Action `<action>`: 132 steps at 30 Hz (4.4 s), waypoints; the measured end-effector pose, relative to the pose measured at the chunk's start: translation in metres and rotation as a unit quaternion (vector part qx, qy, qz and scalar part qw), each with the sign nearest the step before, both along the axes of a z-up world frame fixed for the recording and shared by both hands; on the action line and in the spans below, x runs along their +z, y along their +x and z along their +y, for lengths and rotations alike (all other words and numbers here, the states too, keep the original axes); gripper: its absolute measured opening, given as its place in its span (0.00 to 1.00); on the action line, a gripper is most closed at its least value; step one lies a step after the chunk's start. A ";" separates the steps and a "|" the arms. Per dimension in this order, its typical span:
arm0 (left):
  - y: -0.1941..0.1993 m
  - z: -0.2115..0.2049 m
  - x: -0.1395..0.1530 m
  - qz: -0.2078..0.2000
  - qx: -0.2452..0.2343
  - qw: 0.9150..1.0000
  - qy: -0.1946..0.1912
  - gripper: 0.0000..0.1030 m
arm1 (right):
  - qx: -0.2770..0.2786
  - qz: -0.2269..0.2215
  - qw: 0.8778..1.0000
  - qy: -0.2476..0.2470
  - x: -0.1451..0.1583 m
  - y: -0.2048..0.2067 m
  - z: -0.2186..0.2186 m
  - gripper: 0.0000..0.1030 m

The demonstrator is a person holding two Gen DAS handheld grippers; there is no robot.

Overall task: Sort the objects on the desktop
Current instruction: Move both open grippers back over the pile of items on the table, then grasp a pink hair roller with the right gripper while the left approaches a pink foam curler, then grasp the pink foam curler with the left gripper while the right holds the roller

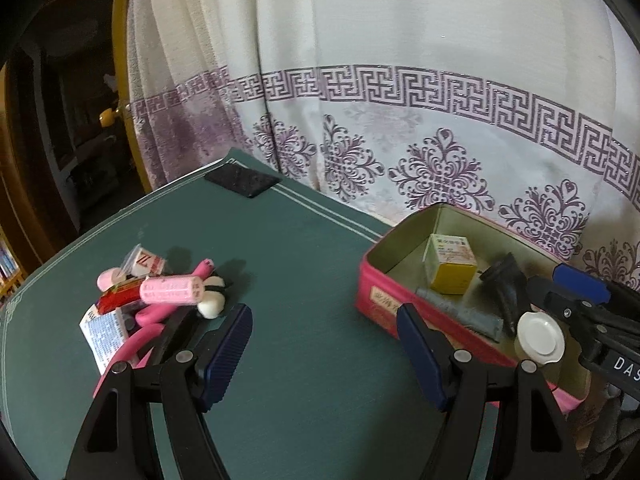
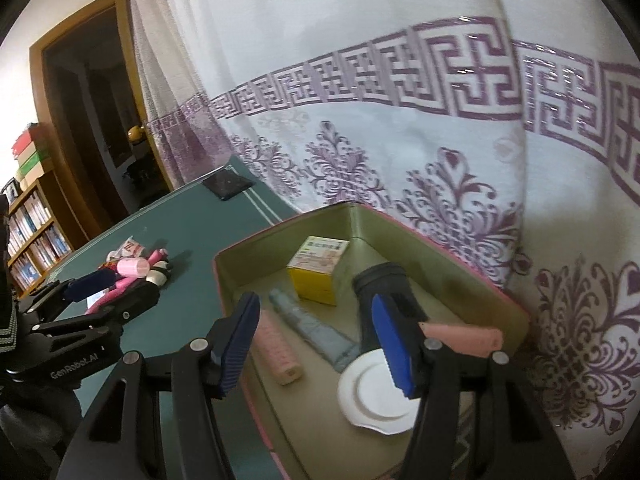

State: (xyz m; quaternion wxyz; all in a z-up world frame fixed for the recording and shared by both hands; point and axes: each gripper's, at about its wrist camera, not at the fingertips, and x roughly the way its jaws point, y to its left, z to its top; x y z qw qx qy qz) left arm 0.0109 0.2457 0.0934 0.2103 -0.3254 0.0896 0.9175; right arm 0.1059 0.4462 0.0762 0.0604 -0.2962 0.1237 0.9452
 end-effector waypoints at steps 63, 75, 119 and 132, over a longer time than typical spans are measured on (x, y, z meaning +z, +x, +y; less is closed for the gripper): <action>-0.058 -0.211 -0.085 -0.103 0.182 0.977 0.035 0.74 | 0.284 -0.046 0.952 0.107 -0.037 -0.214 -0.233 0.63; -0.058 -0.205 -0.088 -0.105 0.171 0.979 0.024 0.74 | 0.284 -0.084 0.949 0.107 -0.053 -0.204 -0.226 0.31; -0.054 -0.167 -0.082 -0.125 0.130 0.983 -0.028 0.74 | 0.206 -0.032 0.978 -0.006 -0.023 -0.103 -0.134 0.31; -0.067 -0.132 -0.082 -0.121 0.057 0.991 -0.028 0.37 | 0.208 -0.023 0.978 -0.011 -0.018 -0.094 -0.133 0.31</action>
